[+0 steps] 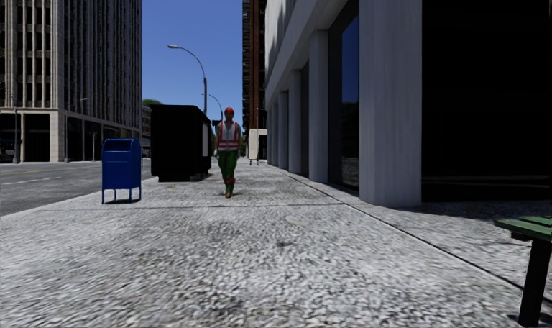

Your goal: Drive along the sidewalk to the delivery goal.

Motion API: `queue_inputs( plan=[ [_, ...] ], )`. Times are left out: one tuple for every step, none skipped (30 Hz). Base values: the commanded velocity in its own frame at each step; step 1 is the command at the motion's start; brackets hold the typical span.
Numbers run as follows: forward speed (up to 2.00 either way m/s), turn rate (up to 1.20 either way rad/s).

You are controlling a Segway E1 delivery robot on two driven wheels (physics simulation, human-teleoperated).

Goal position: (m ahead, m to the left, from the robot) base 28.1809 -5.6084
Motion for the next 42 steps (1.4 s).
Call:
queue_inputs(
  plan=[
    [2.0, -0.44],
    [2.0, -0.45],
    [2.0, -0.45],
    [2.0, -0.45],
    [2.0, -0.45],
    [2.0, -0.45],
    [2.0, -0.45],
    [2.0, -0.45],
    [2.0, -0.45],
    [2.0, -0.45],
    [2.0, -0.45],
    [2.0, -0.45],
    [2.0, -0.45],
    [2.0, -0.45],
    [2.0, -0.45],
    [2.0, -0.45],
    [2.0, -0.45],
    [2.0, -0.33],
    [2.0, -0.18],
    [2.0, 0.0],
    [2.0, 0.0],
    [2.0, 0.0],
    [2.0, 0.0],
    [2.0, 0.0],
    [2.0, 0.0],
    [2.0, 0.0],
    [2.0, 0.0],
    [2.0, 0.0],
    [2.0, 0.0],
    [2.0, 0.12],
    [2.0, 0.39],
    [2.0, 0.39],
    [2.0, 0.49],
    [2.0, 0.52],
    [2.0, 0.52],
    [2.0, 0.53],
    [2.0, 0.53],
    [2.0, 0.53],
    [2.0, 0.53],
    [2.0, 0.53],
    [2.0, 0.53],
    [2.0, 0.53]
  ],
)
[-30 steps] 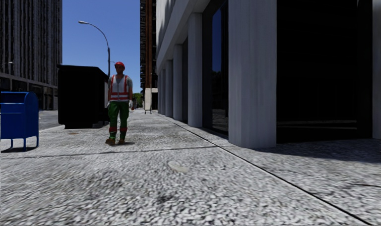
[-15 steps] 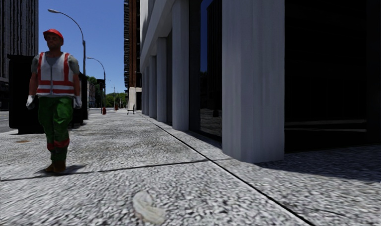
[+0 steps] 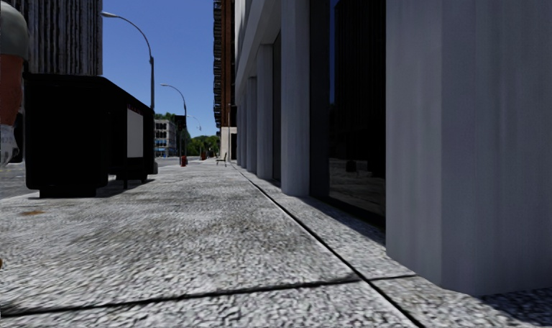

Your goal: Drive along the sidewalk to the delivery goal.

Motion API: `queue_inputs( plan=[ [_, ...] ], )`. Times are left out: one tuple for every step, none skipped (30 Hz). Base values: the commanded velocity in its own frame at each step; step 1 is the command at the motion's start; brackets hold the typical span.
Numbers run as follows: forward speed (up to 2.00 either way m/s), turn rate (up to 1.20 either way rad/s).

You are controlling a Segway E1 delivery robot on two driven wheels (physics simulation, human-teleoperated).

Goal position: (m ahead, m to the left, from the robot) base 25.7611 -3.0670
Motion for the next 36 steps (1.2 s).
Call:
queue_inputs(
  plan=[
    [2.0, 0.53],
    [2.0, 0.53],
    [2.0, 0.53],
    [2.0, 0.53],
    [2.0, 0.53],
    [2.0, 0.53],
    [2.0, 0.53],
    [2.0, 0.53],
    [2.0, 0.53],
    [2.0, 0.48],
    [2.0, 0.32],
    [2.0, 0.32],
    [2.0, 0.0],
    [2.0, 0.0],
    [2.0, 0.0],
    [2.0, 0.0],
    [2.0, 0.0],
    [2.0, 0.0],
    [2.0, 0.0],
    [2.0, 0.0],
    [2.0, 0.0],
    [2.0, 0.0],
    [2.0, 0.0],
    [2.0, 0.0],
    [2.0, 0.0],
    [2.0, 0.0],
    [2.0, 0.0],
    [2.0, 0.0],
    [2.0, 0.0],
    [2.0, 0.0],
    [2.0, 0.01],
    [2.0, 0.17],
    [2.0, 0.27],
    [2.0, 0.27],
    [2.0, 0.29],
    [2.0, 0.3]
  ],
)
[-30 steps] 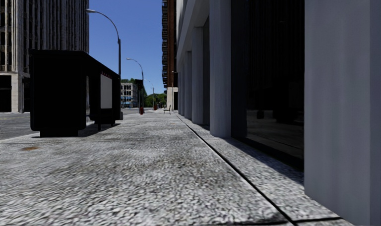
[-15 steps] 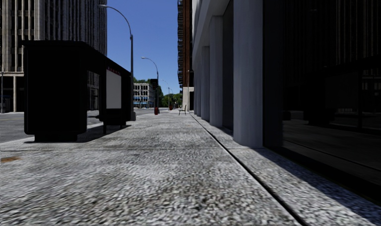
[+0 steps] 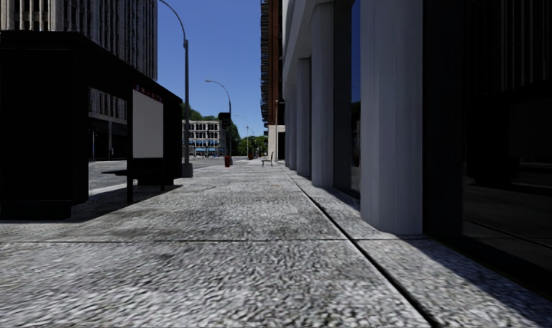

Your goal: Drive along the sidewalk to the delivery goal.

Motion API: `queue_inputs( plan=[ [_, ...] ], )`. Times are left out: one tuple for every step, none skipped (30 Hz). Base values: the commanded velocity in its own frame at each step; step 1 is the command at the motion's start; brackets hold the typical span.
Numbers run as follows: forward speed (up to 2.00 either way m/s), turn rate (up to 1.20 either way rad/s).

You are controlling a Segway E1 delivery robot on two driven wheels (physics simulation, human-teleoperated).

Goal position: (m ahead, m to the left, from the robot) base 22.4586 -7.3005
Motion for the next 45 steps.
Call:
queue_inputs(
  plan=[
    [2.0, 0.2],
    [2.0, 0.2],
    [2.0, 0.02],
    [2.0, 0.0],
    [2.0, 0.0],
    [2.0, 0.0],
    [2.0, 0.0],
    [2.0, 0.0],
    [2.0, 0.0],
    [2.0, 0.0],
    [2.0, 0.0],
    [2.0, 0.0],
    [2.0, 0.0],
    [2.0, 0.0],
    [2.0, 0.0],
    [2.0, 0.0],
    [2.0, 0.0],
    [2.0, 0.0],
    [2.0, 0.07],
    [2.0, 0.1],
    [2.0, 0.1],
    [2.0, 0.14],
    [2.0, 0.16],
    [2.0, 0.16],
    [2.0, 0.11],
    [2.0, 0.0],
    [2.0, 0.0],
    [2.0, 0.0],
    [2.0, 0.0],
    [2.0, 0.0],
    [2.0, 0.0],
    [2.0, 0.0],
    [2.0, 0.0],
    [2.0, 0.0],
    [2.0, 0.0],
    [2.0, 0.0],
    [2.0, 0.0],
    [2.0, 0.0],
    [2.0, 0.0],
    [2.0, 0.0],
    [2.0, 0.0],
    [2.0, 0.0],
    [2.0, 0.0],
    [2.0, 0.0],
    [2.0, 0.0]
  ],
)
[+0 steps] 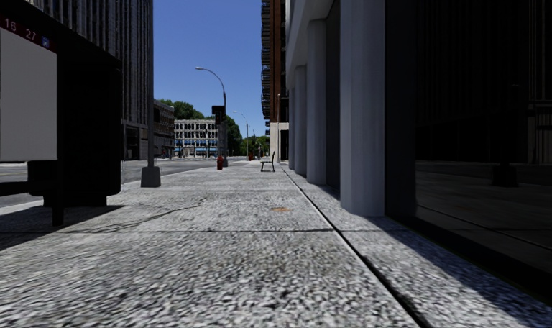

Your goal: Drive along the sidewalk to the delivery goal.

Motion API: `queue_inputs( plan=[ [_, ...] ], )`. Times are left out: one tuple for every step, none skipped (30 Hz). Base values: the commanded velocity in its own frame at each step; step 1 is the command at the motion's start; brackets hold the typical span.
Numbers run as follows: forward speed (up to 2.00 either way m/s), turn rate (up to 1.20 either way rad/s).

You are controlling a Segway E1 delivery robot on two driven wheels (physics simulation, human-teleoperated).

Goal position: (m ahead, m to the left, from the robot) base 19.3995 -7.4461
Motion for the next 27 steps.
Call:
queue_inputs(
  plan=[
    [2.0, 0.0],
    [2.0, 0.0],
    [2.0, 0.0],
    [2.0, 0.0],
    [2.0, 0.0],
    [2.0, 0.0],
    [2.0, 0.0],
    [2.0, 0.0],
    [2.0, 0.0],
    [2.0, 0.0],
    [2.0, 0.0],
    [2.0, 0.0],
    [2.0, 0.0],
    [2.0, 0.0],
    [2.0, 0.0],
    [2.0, 0.0],
    [2.0, 0.0],
    [2.0, 0.0],
    [2.0, 0.0],
    [2.0, 0.0],
    [2.0, 0.0],
    [2.0, 0.18],
    [2.0, 0.3],
    [2.0, 0.3],
    [2.0, 0.33],
    [2.0, 0.34],
    [2.0, 0.34]
  ],
)
